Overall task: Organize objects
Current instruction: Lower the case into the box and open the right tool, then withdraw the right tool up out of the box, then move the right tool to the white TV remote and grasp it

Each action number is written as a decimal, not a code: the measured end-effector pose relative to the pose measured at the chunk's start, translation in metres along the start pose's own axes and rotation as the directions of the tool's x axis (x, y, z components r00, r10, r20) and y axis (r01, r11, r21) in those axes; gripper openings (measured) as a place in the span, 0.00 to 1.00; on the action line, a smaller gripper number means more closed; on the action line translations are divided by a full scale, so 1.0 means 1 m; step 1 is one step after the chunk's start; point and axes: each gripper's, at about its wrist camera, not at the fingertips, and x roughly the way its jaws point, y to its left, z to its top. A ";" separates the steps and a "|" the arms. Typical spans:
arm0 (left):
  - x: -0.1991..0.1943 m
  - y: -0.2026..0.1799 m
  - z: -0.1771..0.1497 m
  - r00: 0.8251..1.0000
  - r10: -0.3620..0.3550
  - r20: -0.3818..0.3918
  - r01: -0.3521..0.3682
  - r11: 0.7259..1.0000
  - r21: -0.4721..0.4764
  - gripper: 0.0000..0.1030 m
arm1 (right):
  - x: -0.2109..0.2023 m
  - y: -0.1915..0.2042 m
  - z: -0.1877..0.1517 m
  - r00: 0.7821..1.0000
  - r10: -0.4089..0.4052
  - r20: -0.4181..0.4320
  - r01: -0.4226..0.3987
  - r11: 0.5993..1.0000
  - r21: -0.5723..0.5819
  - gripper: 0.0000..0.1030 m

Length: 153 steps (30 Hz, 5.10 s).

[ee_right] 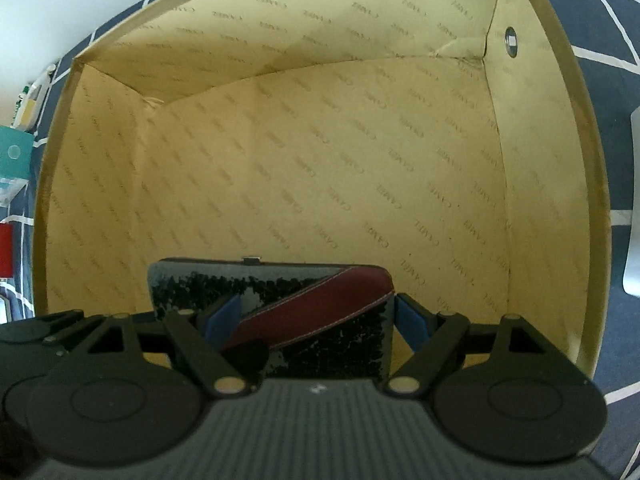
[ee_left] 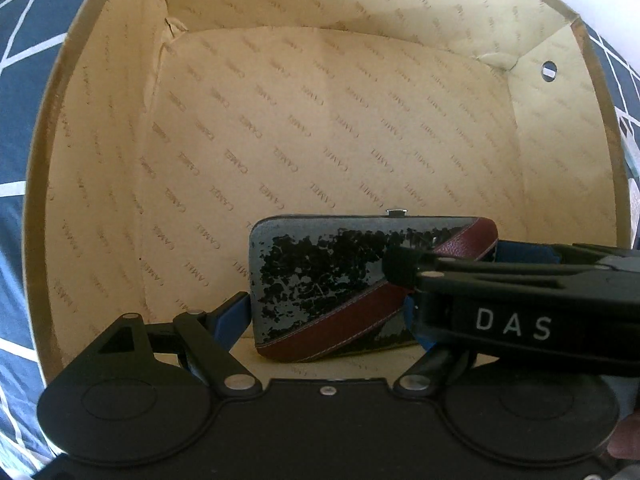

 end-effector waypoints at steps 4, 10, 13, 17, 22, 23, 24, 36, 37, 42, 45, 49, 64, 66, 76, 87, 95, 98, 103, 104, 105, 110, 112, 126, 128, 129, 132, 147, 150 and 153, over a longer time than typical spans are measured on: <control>0.004 0.003 0.001 1.000 -0.008 -0.007 0.008 1.000 -0.008 0.78 | 0.003 0.000 0.002 1.000 -0.010 -0.011 0.010 1.000 0.004 0.80; 0.011 0.007 0.002 1.000 -0.019 -0.017 0.019 1.000 -0.015 0.78 | 0.010 0.002 0.005 0.999 -0.026 -0.026 0.026 1.000 0.007 0.80; 0.012 0.007 0.001 1.000 -0.021 -0.018 0.021 1.000 -0.019 0.78 | 0.012 0.002 0.006 0.999 -0.026 -0.033 0.026 1.000 0.011 0.81; 0.011 0.007 -0.001 1.000 -0.019 -0.015 0.018 1.000 -0.019 0.78 | 0.013 0.003 0.006 0.999 -0.030 -0.031 0.030 0.999 0.017 0.80; 0.006 0.005 -0.001 1.000 -0.025 -0.002 0.025 1.000 -0.017 0.80 | 0.008 0.001 0.003 0.999 -0.027 -0.019 0.028 0.999 0.026 0.81; 0.003 0.004 -0.002 0.999 -0.032 0.004 0.032 0.999 -0.019 0.80 | 0.005 0.002 0.002 1.000 -0.030 -0.009 0.030 0.999 0.020 0.81; -0.001 0.004 -0.003 0.999 -0.034 0.014 0.034 0.999 -0.019 0.80 | 0.001 0.002 0.001 1.000 -0.031 0.003 0.031 0.999 0.015 0.81; -0.068 -0.016 -0.024 0.984 -0.002 0.176 0.002 1.000 0.004 0.92 | -0.078 0.009 -0.016 0.982 -0.006 0.191 0.011 1.000 -0.021 0.91; -0.075 -0.017 -0.028 0.982 0.002 0.189 -0.002 1.000 0.003 0.95 | -0.085 0.010 -0.018 0.979 -0.004 0.206 0.009 1.000 -0.024 0.92; -0.101 -0.020 -0.046 0.966 0.028 0.257 -0.030 1.000 0.006 1.00 | -0.119 0.011 -0.037 0.962 0.003 0.271 0.005 1.000 -0.029 1.00; -0.115 -0.024 -0.059 0.957 0.039 0.287 -0.046 0.999 0.016 1.00 | -0.136 0.011 -0.051 0.952 0.004 0.306 0.004 1.000 -0.026 1.00; -0.128 -0.029 -0.075 0.949 0.042 0.314 -0.056 0.998 0.036 1.00 | -0.154 0.008 -0.071 0.938 -0.008 0.345 0.011 1.000 -0.007 1.00; -0.139 -0.071 -0.123 0.941 0.026 0.338 -0.083 0.985 0.154 1.00 | -0.197 -0.035 -0.143 0.902 -0.061 0.428 0.018 0.994 0.104 1.00; -0.136 -0.081 -0.127 0.940 0.032 0.339 -0.094 0.981 0.167 1.00 | -0.200 -0.045 -0.149 0.900 -0.063 0.431 0.016 0.994 0.112 1.00; -0.113 -0.146 -0.147 0.949 0.055 0.310 -0.104 0.984 0.144 1.00 | -0.212 -0.131 -0.177 0.908 -0.073 0.413 0.014 0.989 0.144 1.00; -0.084 -0.232 -0.180 0.951 0.096 0.294 -0.120 0.991 0.064 1.00 | -0.223 -0.227 -0.191 0.933 -0.048 0.357 0.024 0.997 0.071 1.00; -0.066 -0.264 -0.207 0.953 0.126 0.276 -0.129 0.992 -0.009 1.00 | -0.231 -0.265 -0.202 0.946 -0.030 0.322 0.039 0.999 -0.024 1.00; -0.064 -0.269 -0.217 0.951 0.137 0.276 -0.138 0.990 -0.014 1.00 | -0.232 -0.272 -0.207 0.950 -0.030 0.310 0.048 0.998 -0.052 1.00; -0.064 -0.269 -0.229 0.946 0.149 0.289 -0.148 0.989 -0.023 1.00 | -0.233 -0.276 -0.220 0.955 -0.032 0.295 0.060 0.995 -0.086 1.00; -0.066 -0.268 -0.233 0.945 0.147 0.293 -0.146 0.989 -0.025 1.00 | -0.234 -0.276 -0.223 0.956 -0.034 0.290 0.063 0.994 -0.091 1.00; -0.067 -0.267 -0.236 0.944 0.143 0.296 -0.142 0.990 -0.025 1.00 | -0.234 -0.277 -0.226 0.958 -0.033 0.286 0.064 0.993 -0.098 1.00; -0.067 -0.268 -0.246 0.940 0.146 0.307 -0.145 0.989 -0.028 1.00 | -0.236 -0.277 -0.237 0.961 -0.046 0.274 0.083 0.988 -0.126 1.00; -0.066 -0.270 -0.249 0.940 0.147 0.309 -0.145 0.989 -0.030 1.00 | -0.237 -0.280 -0.240 0.961 -0.052 0.270 0.090 0.988 -0.129 1.00; -0.038 -0.301 -0.246 0.935 0.192 0.299 -0.141 0.973 -0.185 1.00 | -0.220 -0.333 -0.208 0.977 -0.096 0.189 0.139 0.963 -0.232 1.00; -0.030 -0.311 -0.247 0.939 0.193 0.285 -0.127 0.964 -0.234 1.00 | -0.217 -0.346 -0.199 0.981 -0.092 0.172 0.135 0.958 -0.255 1.00; -0.025 -0.315 -0.248 0.942 0.192 0.277 -0.123 0.961 -0.249 1.00 | -0.215 -0.353 -0.194 0.983 -0.086 0.160 0.127 0.956 -0.266 1.00; -0.010 -0.331 -0.253 0.944 0.207 0.255 -0.122 0.941 -0.314 1.00 | -0.207 -0.371 -0.182 0.987 -0.082 0.141 0.120 0.950 -0.289 1.00; 0.060 -0.383 -0.277 0.973 0.152 0.173 -0.032 0.833 -0.552 1.00 | -0.147 -0.403 -0.170 0.999 -0.015 -0.038 -0.003 0.897 -0.443 1.00; 0.070 -0.389 -0.277 0.977 0.135 0.167 -0.016 0.821 -0.571 1.00 | -0.135 -0.406 -0.169 0.998 -0.020 -0.065 -0.012 0.889 -0.457 1.00; 0.077 -0.393 -0.278 0.979 0.114 0.167 0.009 0.803 -0.596 1.00 | -0.127 -0.407 -0.166 0.996 -0.013 -0.094 -0.032 0.884 -0.466 1.00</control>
